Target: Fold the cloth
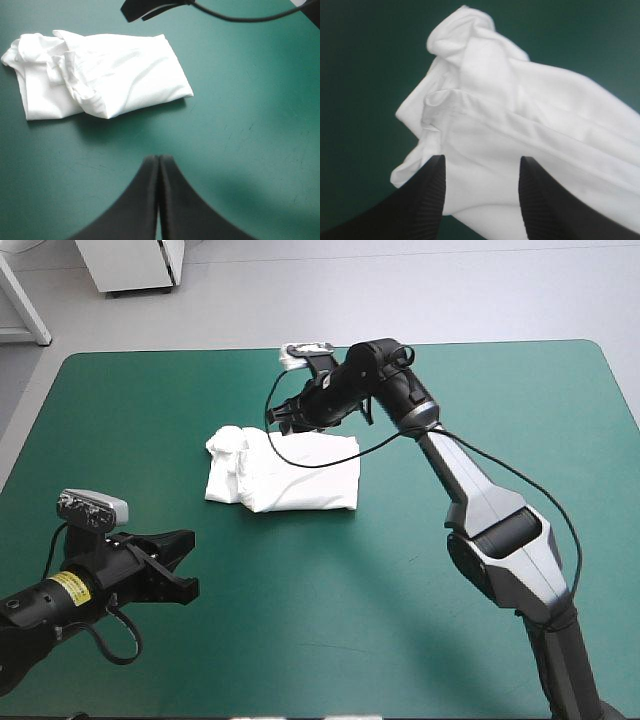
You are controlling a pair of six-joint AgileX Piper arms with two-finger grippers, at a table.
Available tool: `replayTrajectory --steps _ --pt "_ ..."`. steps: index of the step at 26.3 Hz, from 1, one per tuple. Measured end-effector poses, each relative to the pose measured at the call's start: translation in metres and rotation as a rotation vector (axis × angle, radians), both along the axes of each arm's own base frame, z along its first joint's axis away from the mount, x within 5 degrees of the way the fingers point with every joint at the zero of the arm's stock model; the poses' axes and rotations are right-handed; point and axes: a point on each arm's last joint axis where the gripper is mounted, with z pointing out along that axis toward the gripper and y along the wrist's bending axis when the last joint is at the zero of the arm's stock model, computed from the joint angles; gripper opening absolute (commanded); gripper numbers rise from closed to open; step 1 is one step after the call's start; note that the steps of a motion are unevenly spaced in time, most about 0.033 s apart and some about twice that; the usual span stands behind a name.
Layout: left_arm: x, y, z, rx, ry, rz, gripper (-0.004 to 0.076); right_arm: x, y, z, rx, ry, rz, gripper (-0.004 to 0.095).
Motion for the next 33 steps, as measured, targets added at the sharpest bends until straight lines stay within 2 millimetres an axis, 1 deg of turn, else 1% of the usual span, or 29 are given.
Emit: replayTrajectory --steps 1,3,5,7,8,9,12,16,19,23,26,29,31,33 --pt "0.000 0.000 0.000 -0.001 0.000 0.000 -0.0009 0.001 -0.009 0.002 -0.009 0.003 -0.020 0.0450" --pt "0.000 0.000 0.000 -0.003 0.001 -0.001 -0.0009 0.003 -0.039 -0.001 -0.075 0.041 -0.084 0.0450" --pt "0.000 0.000 0.000 -0.003 0.001 -0.001 -0.0009 -0.003 -0.060 -0.016 -0.144 0.110 -0.116 0.0465" --pt "0.000 0.000 0.000 -0.002 0.002 -0.001 -0.0009 -0.008 -0.074 -0.032 -0.187 0.173 -0.129 0.0514" --pt "0.000 0.000 0.000 -0.002 0.002 -0.001 -0.0009 -0.008 -0.077 -0.039 -0.200 0.194 -0.133 0.0547" --pt "0.000 0.000 0.000 -0.002 0.002 -0.001 -0.0009 -0.008 -0.079 -0.047 -0.210 0.213 -0.138 0.0559" --pt "0.000 0.000 0.000 -0.002 0.002 -0.001 -0.0009 -0.006 -0.080 -0.059 -0.214 0.220 -0.146 0.0566" --pt "0.000 0.000 0.000 -0.004 0.001 -0.001 -0.0009 -0.002 -0.078 -0.068 -0.206 0.215 -0.145 0.0566" --pt "0.000 0.000 0.000 -0.005 -0.002 0.000 -0.0009 0.002 -0.075 -0.081 -0.204 0.239 -0.137 0.0566" --pt "0.000 0.000 0.000 -0.006 -0.003 0.000 -0.0009 0.007 -0.070 -0.104 -0.203 0.290 -0.132 0.0565" --pt "0.000 0.000 0.000 -0.006 -0.003 0.000 -0.0009 0.010 -0.067 -0.111 -0.173 0.301 -0.125 0.0553" --pt "0.000 0.000 0.000 -0.006 -0.003 0.000 -0.0009 0.011 -0.064 -0.114 -0.143 0.301 -0.123 0.0499" --pt "0.000 0.000 0.000 -0.006 -0.003 0.000 -0.0009 0.012 -0.062 -0.116 -0.132 0.307 -0.118 0.0436" --pt "0.000 0.000 0.000 -0.006 -0.003 0.000 -0.0009 0.012 -0.061 -0.119 -0.127 0.317 -0.117 0.0349"
